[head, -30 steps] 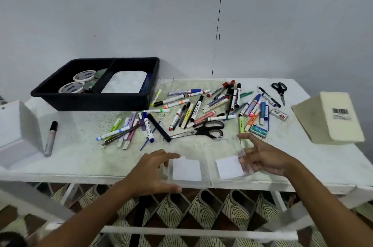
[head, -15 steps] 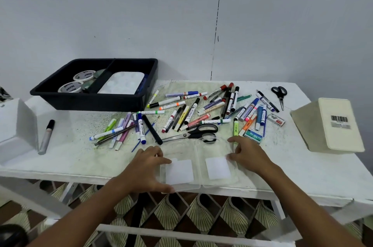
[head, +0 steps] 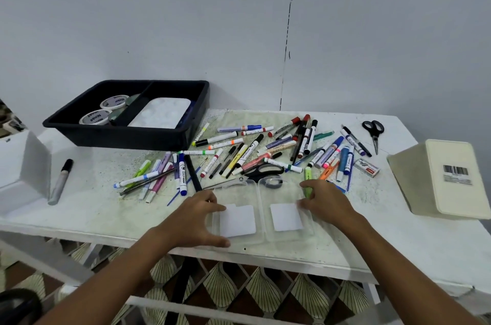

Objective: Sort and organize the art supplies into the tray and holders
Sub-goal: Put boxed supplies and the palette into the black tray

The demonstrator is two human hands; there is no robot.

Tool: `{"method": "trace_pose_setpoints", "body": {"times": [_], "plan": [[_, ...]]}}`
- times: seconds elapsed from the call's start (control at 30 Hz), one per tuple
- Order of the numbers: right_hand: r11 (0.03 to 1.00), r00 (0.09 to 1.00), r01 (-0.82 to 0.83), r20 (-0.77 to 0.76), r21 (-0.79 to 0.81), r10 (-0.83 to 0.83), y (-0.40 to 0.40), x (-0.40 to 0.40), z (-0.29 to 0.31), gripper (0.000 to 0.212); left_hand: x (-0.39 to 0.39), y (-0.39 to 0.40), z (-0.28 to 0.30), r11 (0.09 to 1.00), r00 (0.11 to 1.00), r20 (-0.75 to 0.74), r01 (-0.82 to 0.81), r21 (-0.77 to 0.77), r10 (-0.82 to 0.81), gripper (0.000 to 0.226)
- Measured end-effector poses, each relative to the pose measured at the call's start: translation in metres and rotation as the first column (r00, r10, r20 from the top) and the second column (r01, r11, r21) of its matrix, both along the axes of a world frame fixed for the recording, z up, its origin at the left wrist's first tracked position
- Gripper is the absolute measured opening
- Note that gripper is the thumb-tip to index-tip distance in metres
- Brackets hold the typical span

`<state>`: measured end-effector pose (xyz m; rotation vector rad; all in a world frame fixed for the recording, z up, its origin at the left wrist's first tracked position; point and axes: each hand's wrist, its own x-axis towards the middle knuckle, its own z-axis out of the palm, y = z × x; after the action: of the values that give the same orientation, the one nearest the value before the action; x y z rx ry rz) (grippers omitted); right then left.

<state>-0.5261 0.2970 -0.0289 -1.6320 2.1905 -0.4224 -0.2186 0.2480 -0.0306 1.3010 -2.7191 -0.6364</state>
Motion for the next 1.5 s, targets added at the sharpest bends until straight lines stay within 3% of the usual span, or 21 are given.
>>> {"method": "trace_pose_setpoints", "body": {"times": [0.23,0.37,0.47,0.57,0.67,0.7,0.77,0.87,0.97,1.03,1.17,1.27,1.33,1.4,1.47,1.5], "plan": [[0.997,0.999,-0.038,-0.009,0.065,0.038,-0.007,-0.011,0.003,0.047,0.001,-0.005,0.003,0.999,0.999,0.026,0.016,0.049,-0.018,0.097],[0.991,0.999,-0.017,0.049,-0.133,0.024,-0.026,-0.016,0.008,0.029,-0.002,-0.008,0.01,1.0,0.999,0.048,0.008,0.001,-0.008,0.092],[0.975,0.997,0.016,-0.073,-0.223,-0.033,-0.045,-0.014,0.009,0.031,-0.014,-0.013,0.018,0.998,0.998,-0.05,-0.034,-0.056,0.031,0.09],[0.988,0.981,-0.014,-0.194,-0.153,-0.017,-0.058,-0.012,0.002,0.027,-0.032,-0.02,0.023,0.993,0.992,-0.111,-0.071,-0.096,0.06,0.086],[0.984,0.977,-0.051,-0.211,-0.17,0.014,-0.065,-0.014,-0.002,0.017,-0.051,-0.024,0.026,0.989,0.981,-0.176,-0.1,-0.111,0.079,0.074],[0.979,0.988,-0.051,-0.156,-0.198,0.02,-0.067,-0.016,0.0,0.014,-0.059,-0.024,0.027,0.987,0.975,-0.202,-0.112,-0.115,0.087,0.069],[0.964,0.989,-0.012,0.138,-0.267,0.051,-0.068,-0.018,0.011,0.007,-0.074,-0.025,0.03,0.98,0.957,-0.273,-0.144,-0.141,0.101,0.062],[0.936,0.801,0.077,0.581,-0.342,0.146,-0.062,-0.017,0.04,0.012,-0.098,-0.03,0.034,0.961,0.919,-0.377,-0.201,-0.191,0.117,0.058],[0.941,0.639,0.124,0.751,-0.314,0.167,-0.058,-0.018,0.061,0.021,-0.124,-0.031,0.042,0.967,0.847,-0.511,-0.231,-0.107,0.146,0.053],[0.947,0.605,0.131,0.78,-0.293,0.157,-0.058,-0.021,0.067,0.019,-0.142,-0.029,0.048,0.979,0.789,-0.585,-0.2,0.041,0.185,0.05],[0.942,0.604,0.16,0.784,-0.295,0.143,-0.058,-0.033,0.068,0.015,-0.165,-0.037,0.045,0.972,0.705,-0.67,-0.152,0.18,0.234,0.042],[0.937,0.595,0.198,0.795,-0.287,0.118,-0.062,-0.045,0.065,0.011,-0.174,-0.049,0.041,0.962,0.722,-0.643,-0.121,0.245,0.254,0.045],[0.921,0.648,0.269,0.76,-0.283,0.044,-0.069,-0.06,0.058,0.01,-0.178,-0.057,0.04,0.952,0.72,-0.644,-0.076,0.298,0.259,0.052],[0.897,0.784,0.325,0.615,-0.298,-0.08,-0.079,-0.079,0.048,0.014,-0.179,-0.064,0.039,0.938,0.705,-0.659,-0.026,0.347,0.263,0.06],[0.926,0.929,0.296,0.297,-0.234,-0.222,-0.089,-0.098,0.035,0.029,-0.178,-0.07,0.038,0.919,0.694,-0.666,0.014,0.395,0.275,0.069],[0.95,0.956,0.28,0.13,-0.136,-0.263,-0.092,-0.105,0.029,0.044,-0.178,-0.074,0.036,0.911,0.692,-0.665,0.025,0.412,0.282,0.072]]}}
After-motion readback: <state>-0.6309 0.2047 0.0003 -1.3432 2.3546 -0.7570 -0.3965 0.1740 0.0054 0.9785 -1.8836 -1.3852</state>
